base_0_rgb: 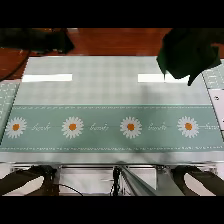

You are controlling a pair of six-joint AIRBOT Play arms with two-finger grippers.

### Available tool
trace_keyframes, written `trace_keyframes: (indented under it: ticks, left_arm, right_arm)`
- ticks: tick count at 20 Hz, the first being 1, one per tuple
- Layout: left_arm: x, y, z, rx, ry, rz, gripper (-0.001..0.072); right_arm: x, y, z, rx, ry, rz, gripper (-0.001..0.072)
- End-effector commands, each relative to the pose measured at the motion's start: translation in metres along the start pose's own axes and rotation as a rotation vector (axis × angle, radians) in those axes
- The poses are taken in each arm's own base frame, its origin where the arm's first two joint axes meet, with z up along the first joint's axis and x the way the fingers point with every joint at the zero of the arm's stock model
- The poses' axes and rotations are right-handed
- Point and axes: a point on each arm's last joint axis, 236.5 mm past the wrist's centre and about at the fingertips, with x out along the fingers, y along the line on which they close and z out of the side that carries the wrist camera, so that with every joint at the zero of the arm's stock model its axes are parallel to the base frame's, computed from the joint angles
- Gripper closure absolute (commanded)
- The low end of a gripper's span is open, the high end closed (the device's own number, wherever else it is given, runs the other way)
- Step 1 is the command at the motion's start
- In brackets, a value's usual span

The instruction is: Fold the shirts.

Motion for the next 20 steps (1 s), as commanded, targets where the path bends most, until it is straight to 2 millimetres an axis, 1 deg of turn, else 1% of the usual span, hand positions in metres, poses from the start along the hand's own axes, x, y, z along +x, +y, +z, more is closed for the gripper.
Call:
trace_keyframes:
  ticks: [1, 2, 3, 4, 5, 7, 9, 11, 14, 16, 18, 19, 20]
  left_arm:
    - [-0.079, -0.055, 0.026, 0.042, -0.114, -0.131, -0.0013]
    - [-0.098, -0.064, 0.024, 0.055, -0.130, -0.146, -0.0013]
    - [-0.115, -0.072, 0.017, 0.072, -0.127, -0.156, -0.0013]
    - [-0.129, -0.078, 0.006, 0.090, -0.110, -0.163, -0.0013]
    - [-0.138, -0.085, -0.005, 0.109, -0.084, -0.173, -0.0013]
    - [-0.147, -0.098, -0.030, 0.147, -0.009, -0.200, -0.0013]
    - [-0.142, -0.109, -0.051, 0.162, 0.074, -0.232, -0.0013]
    - [-0.125, -0.119, -0.075, 0.174, 0.155, -0.264, -0.0013]
    - [-0.086, -0.125, -0.123, 0.161, 0.305, -0.290, -0.0013]
    - [-0.054, -0.126, -0.155, 0.140, 0.374, -0.296, -0.0013]
    - [-0.022, -0.124, -0.187, 0.112, 0.416, -0.292, -0.0013]
    - [-0.007, -0.121, -0.201, 0.098, 0.430, -0.286, -0.0013]
    - [0.006, -0.116, -0.216, 0.081, 0.445, -0.275, -0.0013]
  right_arm:
    - [-0.075, 0.071, 0.028, 0.037, -0.107, 0.177, 0.0688]
    - [-0.080, 0.086, 0.022, 0.038, -0.083, 0.224, 0.0688]
    - [-0.082, 0.102, 0.011, 0.037, -0.036, 0.274, 0.0687]
    - [-0.080, 0.119, -0.005, 0.031, 0.031, 0.321, 0.0688]
    - [-0.076, 0.133, -0.022, 0.016, 0.100, 0.357, 0.0687]
    - [-0.061, 0.159, -0.058, -0.032, 0.242, 0.414, 0.0687]
    - [-0.034, 0.179, -0.097, -0.085, 0.379, 0.439, 0.0687]
    - [0.001, 0.193, -0.137, -0.143, 0.497, 0.429, 0.0687]
    - [0.052, 0.211, -0.205, -0.186, 0.672, 0.422, 0.0687]
    - [0.072, 0.222, -0.247, -0.198, 0.779, 0.429, 0.0687]
    - [0.081, 0.230, -0.274, -0.210, 0.842, 0.437, 0.0686]
    - [0.082, 0.233, -0.280, -0.217, 0.853, 0.440, 0.0683]
    - [0.083, 0.235, -0.280, -0.209, 0.849, 0.444, 0.0598]
